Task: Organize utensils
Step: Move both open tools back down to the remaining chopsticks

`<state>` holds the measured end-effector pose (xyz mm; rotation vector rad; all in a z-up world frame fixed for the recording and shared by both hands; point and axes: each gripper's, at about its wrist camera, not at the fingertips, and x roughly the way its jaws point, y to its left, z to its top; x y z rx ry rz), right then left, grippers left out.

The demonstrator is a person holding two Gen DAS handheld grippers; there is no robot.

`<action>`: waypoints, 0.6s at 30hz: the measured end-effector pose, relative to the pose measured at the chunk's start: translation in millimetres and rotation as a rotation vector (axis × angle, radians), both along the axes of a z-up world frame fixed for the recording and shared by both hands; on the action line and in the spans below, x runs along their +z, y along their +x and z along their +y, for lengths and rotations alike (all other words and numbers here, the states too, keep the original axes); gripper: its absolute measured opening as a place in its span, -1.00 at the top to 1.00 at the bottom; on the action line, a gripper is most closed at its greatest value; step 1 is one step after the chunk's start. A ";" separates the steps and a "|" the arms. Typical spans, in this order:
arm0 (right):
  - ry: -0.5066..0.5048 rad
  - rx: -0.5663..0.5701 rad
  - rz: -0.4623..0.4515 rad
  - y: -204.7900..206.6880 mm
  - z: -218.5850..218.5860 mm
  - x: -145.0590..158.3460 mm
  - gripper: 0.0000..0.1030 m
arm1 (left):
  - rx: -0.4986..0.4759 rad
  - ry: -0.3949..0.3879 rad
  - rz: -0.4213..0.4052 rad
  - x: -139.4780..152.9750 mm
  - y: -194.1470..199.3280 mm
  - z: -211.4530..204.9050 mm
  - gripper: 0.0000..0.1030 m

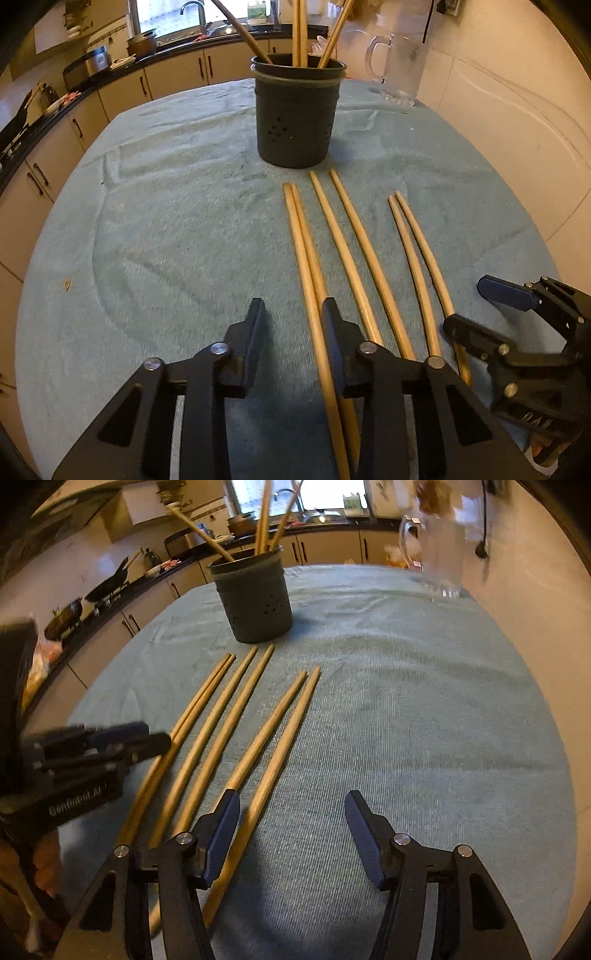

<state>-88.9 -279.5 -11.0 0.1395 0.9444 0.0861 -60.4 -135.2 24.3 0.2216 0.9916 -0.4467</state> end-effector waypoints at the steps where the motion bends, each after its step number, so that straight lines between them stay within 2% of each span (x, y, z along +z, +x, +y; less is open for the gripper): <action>1: -0.013 0.001 -0.004 2.0 3.3 0.4 -0.20 | -0.003 -0.002 0.000 0.1 1.8 -0.8 0.55; 4: -0.034 -0.003 -0.025 2.6 5.1 -0.8 -0.11 | -0.012 0.002 -0.015 -0.6 4.5 -1.1 0.63; 8: -0.015 -0.029 -0.038 3.7 -1.1 -0.4 0.04 | -0.009 -0.005 -0.011 -2.6 7.9 -3.3 0.63; 10: -0.003 -0.035 -0.043 3.0 -3.0 -0.6 0.05 | -0.011 0.023 0.006 -8.0 11.0 -8.6 0.64; 14: -0.027 -0.035 -0.045 2.0 1.8 -0.6 0.05 | -0.026 0.098 -0.055 -9.1 12.4 -27.5 0.64; 18: -0.035 -0.039 -0.044 1.2 2.1 -0.9 0.09 | 0.012 0.047 -0.005 -7.4 21.7 -24.7 0.82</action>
